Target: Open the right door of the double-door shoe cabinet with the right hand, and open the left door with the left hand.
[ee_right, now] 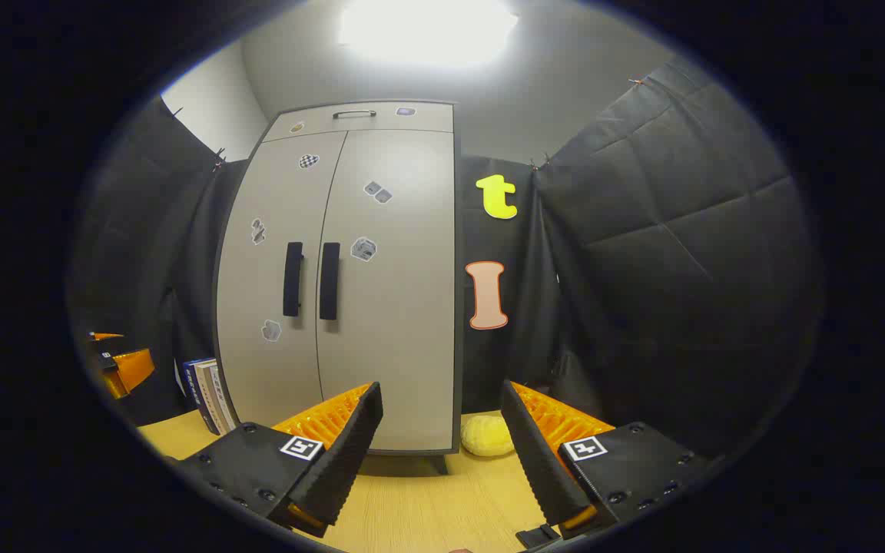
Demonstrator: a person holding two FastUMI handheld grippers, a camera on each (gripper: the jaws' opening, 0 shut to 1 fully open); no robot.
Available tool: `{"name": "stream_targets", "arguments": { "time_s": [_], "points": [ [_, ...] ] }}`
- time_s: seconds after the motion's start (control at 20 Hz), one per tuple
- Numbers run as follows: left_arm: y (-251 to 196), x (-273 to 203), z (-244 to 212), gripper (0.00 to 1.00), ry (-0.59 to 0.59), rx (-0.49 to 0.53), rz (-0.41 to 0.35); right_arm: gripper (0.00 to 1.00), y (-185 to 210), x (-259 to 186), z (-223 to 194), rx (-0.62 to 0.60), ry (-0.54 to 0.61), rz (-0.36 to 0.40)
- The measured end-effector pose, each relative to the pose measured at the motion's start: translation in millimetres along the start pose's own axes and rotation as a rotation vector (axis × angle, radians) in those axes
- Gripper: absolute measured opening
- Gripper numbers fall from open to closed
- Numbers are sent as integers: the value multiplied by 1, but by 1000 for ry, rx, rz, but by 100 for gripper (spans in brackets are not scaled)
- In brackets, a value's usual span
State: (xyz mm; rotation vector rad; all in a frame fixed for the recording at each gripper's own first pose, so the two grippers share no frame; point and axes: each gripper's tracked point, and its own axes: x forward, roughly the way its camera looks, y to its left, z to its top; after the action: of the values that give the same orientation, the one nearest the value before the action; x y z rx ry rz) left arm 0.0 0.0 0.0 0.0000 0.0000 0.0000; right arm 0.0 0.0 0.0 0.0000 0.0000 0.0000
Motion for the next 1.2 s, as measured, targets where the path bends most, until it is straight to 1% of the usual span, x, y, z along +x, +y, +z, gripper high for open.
{"name": "stream_targets", "arguments": {
  "time_s": [0.35, 0.8, 0.9, 1.2],
  "points": [
    [2, 2, 4, 89, -9, 2, 5, 98, 1, 5, -1, 18, 9, 3],
    [6, 2, 5, 89, -17, 4, 15, 96, 7, 10, 2, 13, -1, 16],
    [7, 1, 4, 89, -16, 3, 21, 98, 8, 11, 2, 12, -1, 19],
    [22, -3, 0, 89, -9, 3, 53, 98, 26, 28, 12, 14, -4, 57]
  ]
}}
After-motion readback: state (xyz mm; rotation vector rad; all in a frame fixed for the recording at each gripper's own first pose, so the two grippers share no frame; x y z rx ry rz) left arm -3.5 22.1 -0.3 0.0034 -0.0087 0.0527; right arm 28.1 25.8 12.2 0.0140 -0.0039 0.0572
